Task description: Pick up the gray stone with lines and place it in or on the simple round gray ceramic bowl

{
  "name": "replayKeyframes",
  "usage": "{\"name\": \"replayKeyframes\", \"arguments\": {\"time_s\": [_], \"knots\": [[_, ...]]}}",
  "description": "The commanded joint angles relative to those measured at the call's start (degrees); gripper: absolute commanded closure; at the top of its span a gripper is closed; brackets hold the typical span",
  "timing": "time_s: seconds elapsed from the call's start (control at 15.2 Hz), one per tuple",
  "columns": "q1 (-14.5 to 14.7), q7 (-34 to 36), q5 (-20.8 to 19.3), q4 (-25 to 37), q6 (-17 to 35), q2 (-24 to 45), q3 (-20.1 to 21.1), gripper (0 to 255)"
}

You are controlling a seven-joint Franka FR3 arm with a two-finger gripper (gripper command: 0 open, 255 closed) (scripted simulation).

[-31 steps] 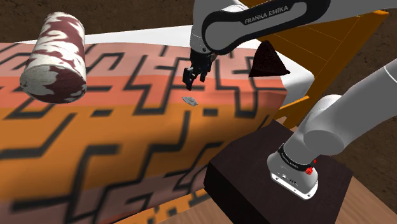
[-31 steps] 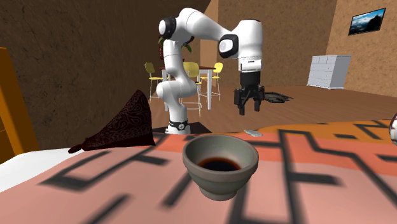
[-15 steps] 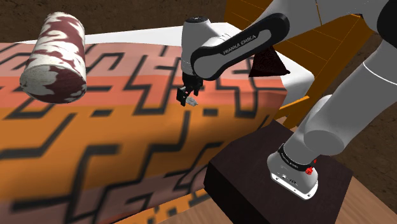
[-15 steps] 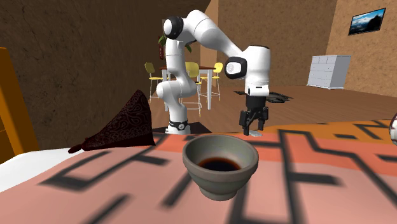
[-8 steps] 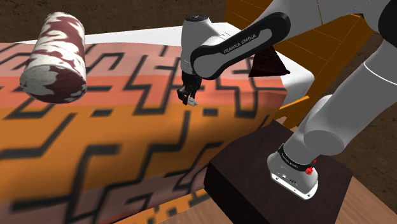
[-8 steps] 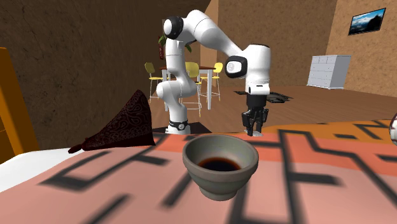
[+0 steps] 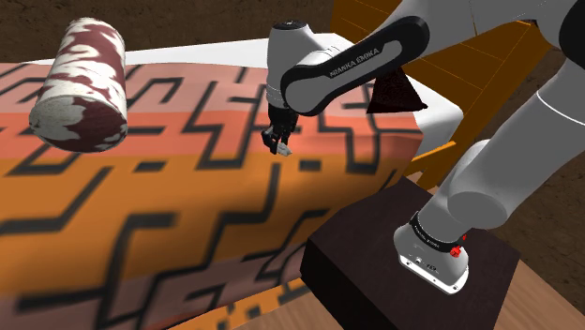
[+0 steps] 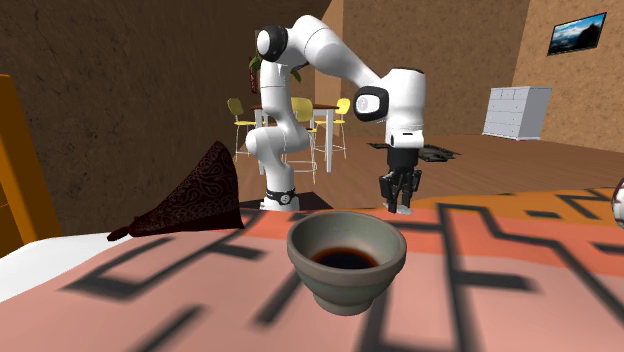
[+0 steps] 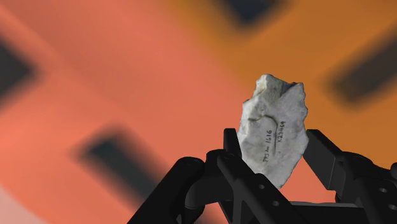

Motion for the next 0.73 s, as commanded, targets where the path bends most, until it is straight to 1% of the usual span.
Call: {"name": "replayKeyframes", "arguments": {"time_s": [0.0,0.66], "knots": [[0.0,-0.3,0.3,0.5,-1.4,-0.8,-0.1,255],[0.0,-1.1,1.2,4.8,-9.3,-4.5,-0.5,255]]}}
